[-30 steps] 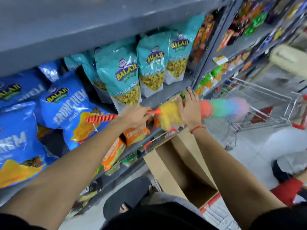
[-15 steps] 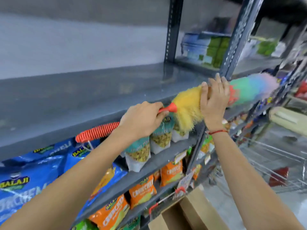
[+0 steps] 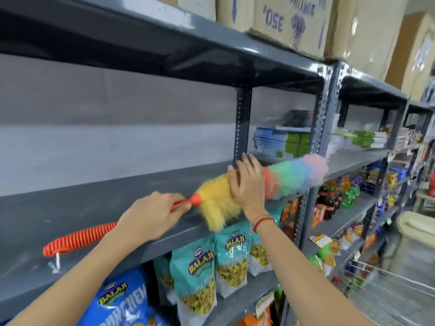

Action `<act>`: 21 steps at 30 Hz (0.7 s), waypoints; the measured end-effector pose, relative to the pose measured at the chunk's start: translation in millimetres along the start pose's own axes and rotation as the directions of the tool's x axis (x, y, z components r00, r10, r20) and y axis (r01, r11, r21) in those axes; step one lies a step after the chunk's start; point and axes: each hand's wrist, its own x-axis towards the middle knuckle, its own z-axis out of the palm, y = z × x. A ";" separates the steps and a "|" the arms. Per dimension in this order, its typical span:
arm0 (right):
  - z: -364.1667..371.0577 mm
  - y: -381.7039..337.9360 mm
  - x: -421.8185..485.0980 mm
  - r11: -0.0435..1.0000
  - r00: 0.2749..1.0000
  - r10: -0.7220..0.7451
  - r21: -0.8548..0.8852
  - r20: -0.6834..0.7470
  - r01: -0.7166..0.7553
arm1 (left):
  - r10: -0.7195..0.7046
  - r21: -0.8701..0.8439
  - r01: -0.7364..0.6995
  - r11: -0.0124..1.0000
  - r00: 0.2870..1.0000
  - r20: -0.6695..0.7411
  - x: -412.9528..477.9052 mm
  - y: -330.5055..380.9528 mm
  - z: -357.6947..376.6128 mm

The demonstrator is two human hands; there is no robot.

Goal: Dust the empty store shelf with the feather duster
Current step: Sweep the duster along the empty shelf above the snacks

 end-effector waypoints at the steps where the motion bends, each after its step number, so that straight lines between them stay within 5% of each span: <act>1: 2.9 -3.2 -1.0 1.000 1.000 -0.002 -0.001 0.027 0.002 | -0.011 0.000 0.011 1.000 1.000 0.021 0.0 -5.3 -2.0; 10: 17.2 -12.7 -3.9 1.000 0.979 0.006 0.012 0.205 -0.008 | -0.240 -0.012 0.246 0.969 0.954 0.180 1.6 -23.9 -14.4; 16: 7.2 19.5 -2.7 0.999 0.978 0.050 -0.016 0.200 -0.047 | -0.312 0.228 0.330 0.916 0.943 -0.113 0.4 5.3 -5.2; 21: -1.9 35.0 -4.8 0.997 0.985 0.078 -0.001 0.153 -0.078 | -0.295 0.149 0.302 0.942 0.953 -0.071 16.9 37.6 3.7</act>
